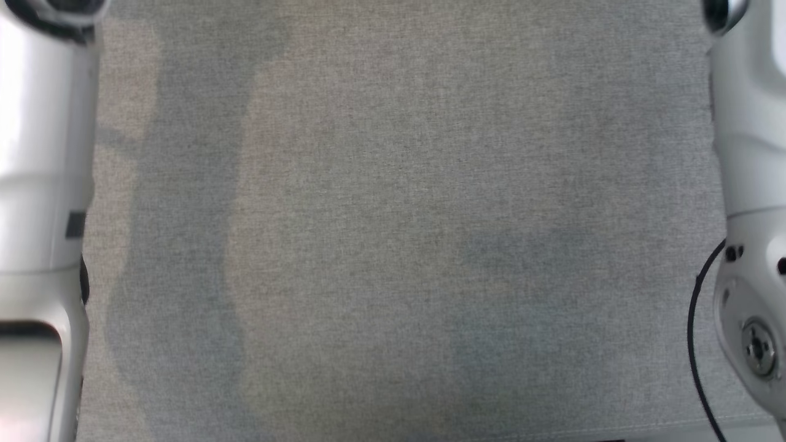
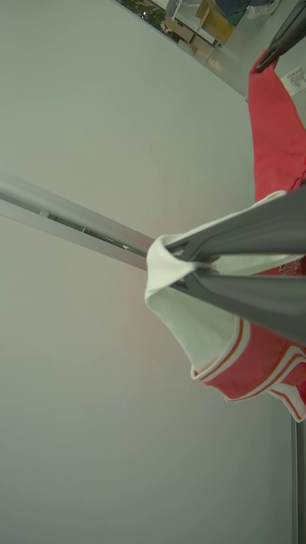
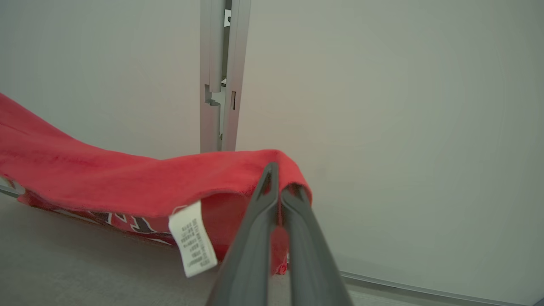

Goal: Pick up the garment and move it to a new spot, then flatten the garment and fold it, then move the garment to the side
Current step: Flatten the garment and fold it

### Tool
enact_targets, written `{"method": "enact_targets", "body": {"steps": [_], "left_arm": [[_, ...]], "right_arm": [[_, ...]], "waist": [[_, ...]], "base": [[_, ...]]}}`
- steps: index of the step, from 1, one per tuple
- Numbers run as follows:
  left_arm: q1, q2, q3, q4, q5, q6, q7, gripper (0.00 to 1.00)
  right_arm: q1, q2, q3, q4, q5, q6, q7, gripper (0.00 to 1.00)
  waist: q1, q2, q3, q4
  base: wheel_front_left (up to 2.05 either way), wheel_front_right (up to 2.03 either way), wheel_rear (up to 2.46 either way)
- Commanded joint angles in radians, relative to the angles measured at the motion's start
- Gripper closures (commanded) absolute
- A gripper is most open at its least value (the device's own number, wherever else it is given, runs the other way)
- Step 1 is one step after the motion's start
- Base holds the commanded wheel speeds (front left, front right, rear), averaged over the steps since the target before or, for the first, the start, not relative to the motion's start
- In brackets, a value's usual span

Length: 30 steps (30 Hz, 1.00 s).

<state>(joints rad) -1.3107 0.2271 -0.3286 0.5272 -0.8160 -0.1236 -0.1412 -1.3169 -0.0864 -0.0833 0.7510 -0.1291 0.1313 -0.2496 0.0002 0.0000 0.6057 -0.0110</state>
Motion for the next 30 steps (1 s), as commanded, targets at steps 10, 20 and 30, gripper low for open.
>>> {"method": "enact_targets", "body": {"steps": [10,20,30], "left_arm": [[0.447,0.123,-0.006,-0.283,-0.117,-0.009,-0.066,1.0],[0.911,0.197,-0.011,-0.525,-0.177,0.041,-0.059,1.0],[1.244,0.246,-0.018,-0.744,-0.2,0.128,-0.054,1.0]], "right_arm": [[0.355,0.002,0.068,-0.215,0.167,-0.001,-0.016,1.0],[0.695,0.018,0.059,-0.375,0.275,-0.001,0.002,1.0],[1.02,0.031,0.005,-0.621,0.321,-0.001,0.113,1.0]], "waist": [[-0.0002,0.0,-0.079,-0.009],[-0.0002,0.0,-0.245,-0.02],[-0.0002,0.0,-0.406,-0.002]], "base": [[0.0,0.0,0.0],[0.0,0.0,0.0],[0.0,0.0,0.0]]}}
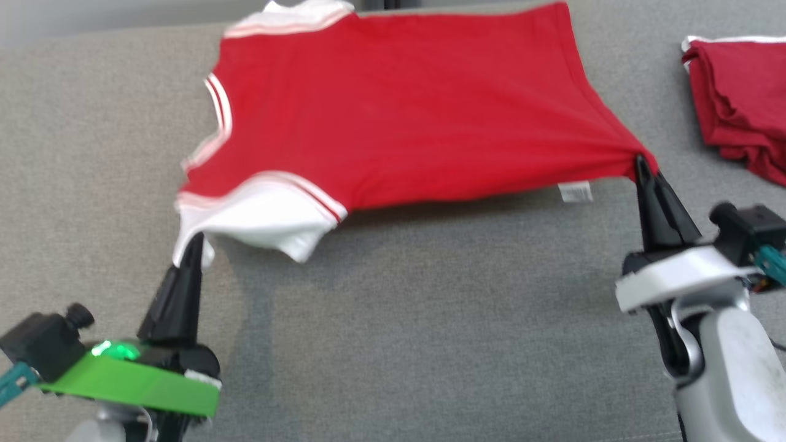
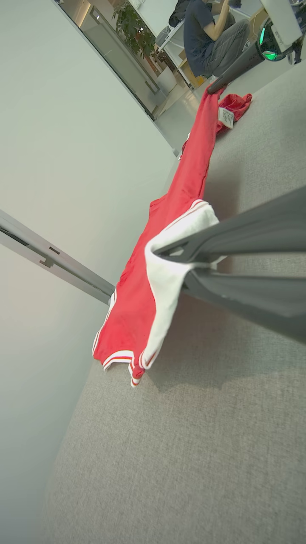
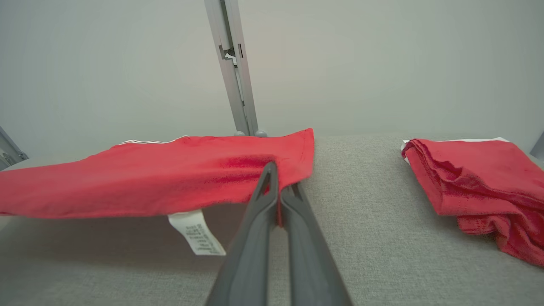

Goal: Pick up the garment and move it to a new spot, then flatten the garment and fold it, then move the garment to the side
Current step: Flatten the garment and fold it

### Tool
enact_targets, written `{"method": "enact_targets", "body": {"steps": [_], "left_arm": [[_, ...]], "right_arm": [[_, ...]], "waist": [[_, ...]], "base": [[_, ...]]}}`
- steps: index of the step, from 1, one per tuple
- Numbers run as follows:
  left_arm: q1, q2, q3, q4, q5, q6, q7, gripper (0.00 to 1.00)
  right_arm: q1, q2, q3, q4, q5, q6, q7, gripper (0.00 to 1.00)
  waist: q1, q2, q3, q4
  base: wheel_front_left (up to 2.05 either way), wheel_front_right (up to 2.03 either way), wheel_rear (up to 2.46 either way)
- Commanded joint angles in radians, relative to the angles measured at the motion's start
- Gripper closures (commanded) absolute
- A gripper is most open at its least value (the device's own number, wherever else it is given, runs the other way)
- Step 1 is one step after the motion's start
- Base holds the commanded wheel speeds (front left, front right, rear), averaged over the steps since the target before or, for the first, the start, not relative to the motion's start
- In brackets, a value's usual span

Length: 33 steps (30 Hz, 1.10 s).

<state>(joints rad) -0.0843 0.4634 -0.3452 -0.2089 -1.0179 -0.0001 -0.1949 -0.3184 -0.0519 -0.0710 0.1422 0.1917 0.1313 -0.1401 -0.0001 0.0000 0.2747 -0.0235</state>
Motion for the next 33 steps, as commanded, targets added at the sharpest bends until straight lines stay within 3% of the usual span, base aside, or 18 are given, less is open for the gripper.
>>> {"method": "enact_targets", "body": {"steps": [1,8,13,22,33], "left_arm": [[0.043,0.021,-0.005,-0.028,0.009,0.012,0.008,1.0],[0.162,0.072,-0.027,-0.139,0.019,0.065,0.052,1.0],[0.202,0.086,-0.046,-0.163,0.004,0.086,0.088,1.0],[0.147,0.062,-0.098,-0.057,0.011,0.068,0.13,1.0],[-0.007,0.011,-0.109,0.101,0.018,0.017,0.127,1.0]], "right_arm": [[0.056,-0.002,-0.018,-0.045,-0.004,-0.001,0.02,1.0],[0.269,-0.001,-0.053,-0.235,0.021,-0.001,0.136,1.0],[0.344,0.0,-0.057,-0.283,0.01,-0.001,0.198,1.0],[0.301,-0.001,-0.014,-0.16,0.0,-0.001,0.263,1.0],[0.189,0.0,-0.003,0.001,0.048,-0.001,0.249,1.0]], "waist": [[0.0001,0.0,-0.088,0.014],[0.0001,0.0,-0.14,0.027],[0.0001,0.0,-0.149,0.021],[0.0001,0.0,-0.125,0.001],[0.0001,0.0,-0.083,-0.011]], "base": [[0.0,0.0,0.0],[0.0,0.0,0.0],[0.0,0.0,0.0],[0.0,0.0,0.0],[0.0,0.0,0.0]]}}
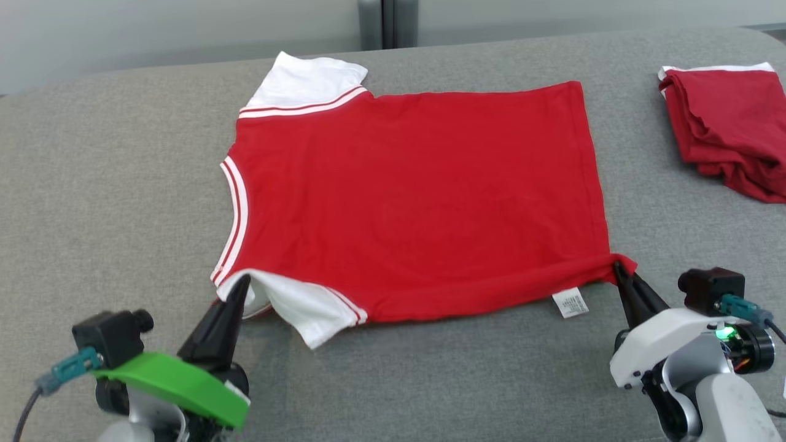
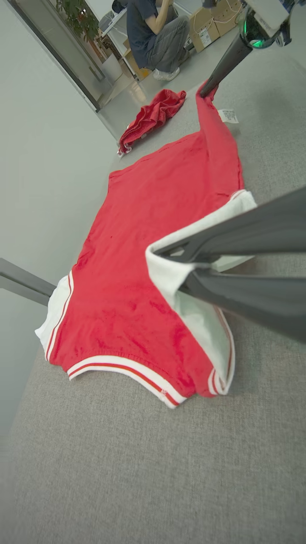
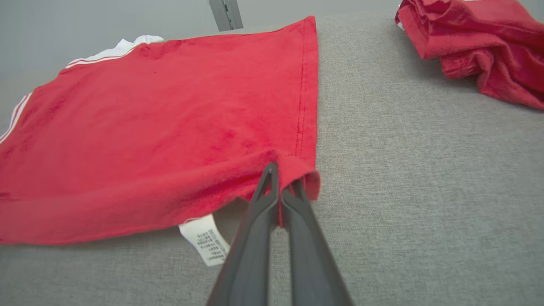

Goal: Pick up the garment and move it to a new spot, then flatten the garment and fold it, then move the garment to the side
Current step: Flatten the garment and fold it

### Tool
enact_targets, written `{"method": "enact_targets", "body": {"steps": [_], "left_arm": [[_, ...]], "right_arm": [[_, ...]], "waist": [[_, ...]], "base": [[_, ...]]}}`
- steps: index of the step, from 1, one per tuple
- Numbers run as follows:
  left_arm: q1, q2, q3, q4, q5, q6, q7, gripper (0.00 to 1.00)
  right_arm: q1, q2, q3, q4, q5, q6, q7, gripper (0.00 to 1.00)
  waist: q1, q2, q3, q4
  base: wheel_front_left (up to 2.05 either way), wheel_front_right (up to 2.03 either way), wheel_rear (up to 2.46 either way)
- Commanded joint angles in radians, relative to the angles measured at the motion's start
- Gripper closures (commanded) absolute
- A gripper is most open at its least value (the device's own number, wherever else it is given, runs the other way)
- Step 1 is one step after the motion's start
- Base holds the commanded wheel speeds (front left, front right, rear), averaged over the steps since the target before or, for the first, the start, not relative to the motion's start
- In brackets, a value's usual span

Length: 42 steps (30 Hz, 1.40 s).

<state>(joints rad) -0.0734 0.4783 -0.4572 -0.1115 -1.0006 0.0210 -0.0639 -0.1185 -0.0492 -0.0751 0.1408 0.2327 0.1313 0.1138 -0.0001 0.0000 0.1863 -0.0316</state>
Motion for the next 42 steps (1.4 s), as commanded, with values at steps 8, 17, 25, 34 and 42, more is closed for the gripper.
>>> {"method": "enact_targets", "body": {"steps": [8,17,25,34,42], "left_arm": [[-0.18,-0.059,-0.008,0.143,0.031,-0.033,-0.016,1.0],[-0.318,-0.102,0.009,0.284,0.06,-0.056,-0.072,1.0],[-0.415,-0.127,0.002,0.38,0.079,-0.08,-0.096,1.0],[-0.478,-0.142,0.039,0.451,0.099,-0.081,-0.161,0.0],[-0.393,-0.132,0.072,0.39,0.106,-0.084,-0.19,0.0]], "right_arm": [[-0.138,-0.003,-0.003,0.101,0.019,-0.001,-0.032,1.0],[-0.27,-0.003,-0.001,0.228,0.008,-0.001,-0.088,1.0],[-0.346,-0.003,0.017,0.316,0.03,-0.001,-0.143,0.84],[-0.423,-0.003,0.062,0.36,0.069,-0.001,-0.269,0.0],[-0.389,-0.003,0.023,0.308,0.009,-0.001,-0.338,0.0]], "waist": [[0.0001,0.0,0.052,-0.025],[0.0001,0.0,0.115,-0.041],[0.0001,0.0,0.153,-0.051],[0.0001,0.0,0.171,-0.062],[0.0001,0.0,0.148,-0.051]], "base": [[0.0,0.0,0.0],[0.0,0.0,0.0],[0.0,0.0,0.0],[0.0,0.0,0.0],[0.0,0.0,0.0]]}}
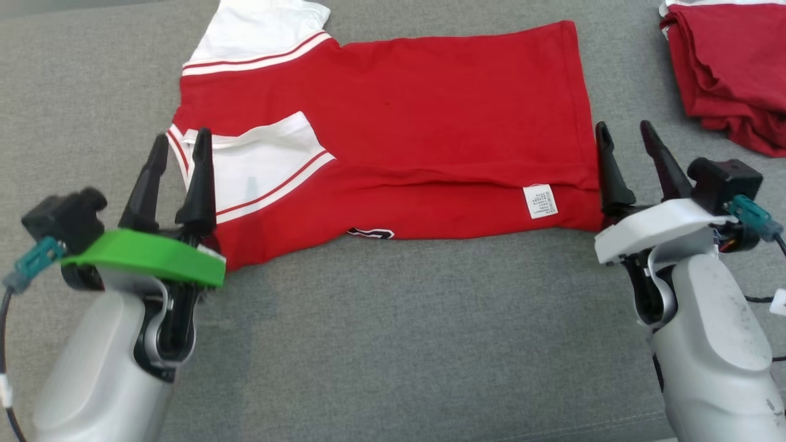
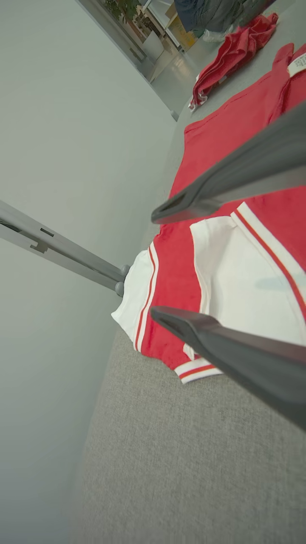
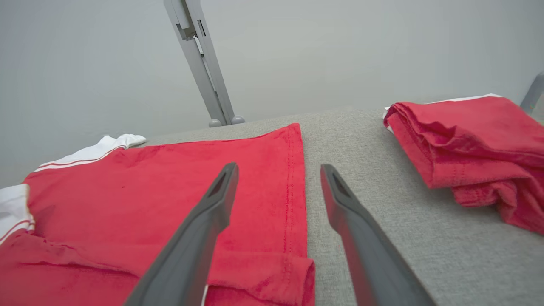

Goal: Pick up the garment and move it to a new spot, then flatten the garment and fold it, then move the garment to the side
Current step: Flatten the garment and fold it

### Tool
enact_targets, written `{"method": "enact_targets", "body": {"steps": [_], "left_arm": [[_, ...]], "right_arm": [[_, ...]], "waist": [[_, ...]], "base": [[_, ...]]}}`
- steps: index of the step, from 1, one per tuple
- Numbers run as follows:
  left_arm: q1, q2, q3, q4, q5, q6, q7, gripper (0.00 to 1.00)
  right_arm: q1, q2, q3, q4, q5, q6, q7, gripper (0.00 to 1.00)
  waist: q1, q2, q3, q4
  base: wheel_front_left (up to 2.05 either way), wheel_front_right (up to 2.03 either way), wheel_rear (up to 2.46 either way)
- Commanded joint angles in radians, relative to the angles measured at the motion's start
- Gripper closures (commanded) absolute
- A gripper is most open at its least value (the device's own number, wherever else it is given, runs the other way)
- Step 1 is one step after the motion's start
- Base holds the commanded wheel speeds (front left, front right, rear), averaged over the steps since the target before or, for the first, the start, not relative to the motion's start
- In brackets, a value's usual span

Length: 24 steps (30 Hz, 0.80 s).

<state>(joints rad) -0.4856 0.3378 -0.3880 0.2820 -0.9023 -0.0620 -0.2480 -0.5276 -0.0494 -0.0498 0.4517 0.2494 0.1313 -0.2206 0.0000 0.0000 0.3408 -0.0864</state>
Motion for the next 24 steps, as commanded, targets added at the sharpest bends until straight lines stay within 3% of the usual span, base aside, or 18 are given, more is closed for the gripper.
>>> {"method": "enact_targets", "body": {"steps": [1,7,13,18,24], "left_arm": [[0.036,0.01,0.009,-0.015,0.006,0.005,-0.008,0.0],[0.199,0.026,0.03,-0.095,-0.028,0.053,0.003,0.0],[0.333,0.02,0.017,-0.147,-0.097,0.104,0.085,0.0],[0.369,0.0,0.019,-0.148,-0.16,0.13,0.143,0.0],[0.324,-0.013,0.029,-0.087,-0.198,0.132,0.174,0.0]], "right_arm": [[0.031,-0.003,-0.008,-0.016,-0.019,-0.001,-0.008,0.0],[0.141,-0.003,-0.029,-0.113,-0.065,-0.001,0.0,0.0],[0.254,-0.003,-0.025,-0.187,-0.055,-0.001,0.044,0.0],[0.298,-0.003,-0.013,-0.22,-0.041,-0.001,0.071,0.0],[0.295,-0.003,0.009,-0.244,-0.048,-0.001,0.096,0.0]], "waist": [[0.0,0.0,-0.013,0.006],[0.0,0.0,-0.056,0.027],[0.0,0.0,-0.091,0.043],[0.0,0.0,-0.096,0.036],[0.0,0.0,-0.071,0.004]], "base": [[0.0,0.0,0.0],[0.0,0.0,0.0],[0.0,0.0,0.0],[0.0,0.0,0.0],[0.0,0.0,0.0]]}}
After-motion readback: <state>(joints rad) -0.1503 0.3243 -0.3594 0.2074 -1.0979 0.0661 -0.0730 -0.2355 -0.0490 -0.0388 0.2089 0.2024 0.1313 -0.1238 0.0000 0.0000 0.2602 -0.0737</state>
